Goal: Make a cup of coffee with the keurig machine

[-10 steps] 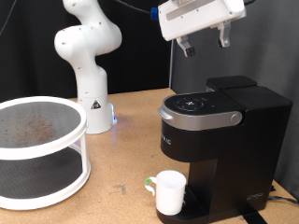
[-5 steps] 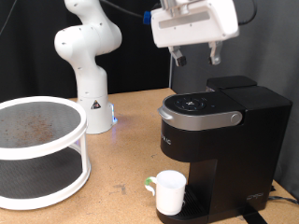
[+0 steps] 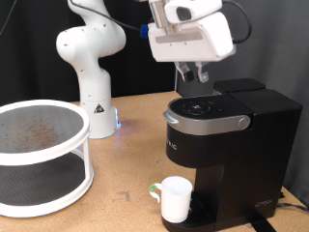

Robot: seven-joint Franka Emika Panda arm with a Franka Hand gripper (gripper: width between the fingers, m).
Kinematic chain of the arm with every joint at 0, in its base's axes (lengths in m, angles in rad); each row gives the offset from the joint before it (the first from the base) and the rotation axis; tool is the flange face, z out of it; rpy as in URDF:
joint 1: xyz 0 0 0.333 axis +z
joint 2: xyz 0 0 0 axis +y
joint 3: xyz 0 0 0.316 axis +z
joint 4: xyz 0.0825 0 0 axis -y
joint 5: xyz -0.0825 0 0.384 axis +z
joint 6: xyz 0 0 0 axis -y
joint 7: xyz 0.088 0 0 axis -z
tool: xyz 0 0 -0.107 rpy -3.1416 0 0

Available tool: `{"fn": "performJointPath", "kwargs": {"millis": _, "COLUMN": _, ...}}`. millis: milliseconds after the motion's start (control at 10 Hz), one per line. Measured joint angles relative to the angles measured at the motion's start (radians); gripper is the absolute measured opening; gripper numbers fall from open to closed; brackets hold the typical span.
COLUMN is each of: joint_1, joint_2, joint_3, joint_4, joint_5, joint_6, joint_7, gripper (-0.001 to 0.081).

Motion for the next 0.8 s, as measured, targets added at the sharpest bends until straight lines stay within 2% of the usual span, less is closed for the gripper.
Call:
{"fn": "performJointPath", "kwargs": {"millis": 100, "joint_1": 0.0, "joint_2": 0.015, "joint_3": -0.004, "joint_4": -0.004, "joint_5": 0.0, "joint_6": 0.018, "joint_7": -0.003, "gripper": 0.0215}}
{"fn": "performJointPath", "kwargs": {"millis": 200, "joint_1": 0.0, "joint_2": 0.034, "joint_3": -0.008, "joint_4": -0.008, "joint_5": 0.0, "joint_6": 0.039, "joint_7": -0.01, "gripper": 0.0084}}
{"fn": "performJointPath", "kwargs": {"millis": 300, "joint_1": 0.0, "joint_2": 0.056, "joint_3": -0.011, "joint_4": -0.012, "joint_5": 0.003, "joint_6": 0.056, "joint_7": -0.022, "gripper": 0.0084}}
{"fn": "performJointPath", "kwargs": {"millis": 400, "joint_1": 0.0, "joint_2": 0.077, "joint_3": -0.013, "joint_4": -0.014, "joint_5": 0.017, "joint_6": 0.069, "joint_7": -0.043, "gripper": 0.0018}}
{"fn": "performJointPath", "kwargs": {"millis": 800, "joint_1": 0.005, "joint_2": 0.111, "joint_3": -0.012, "joint_4": -0.023, "joint_5": 0.125, "joint_6": 0.103, "joint_7": -0.166, "gripper": 0.0001}}
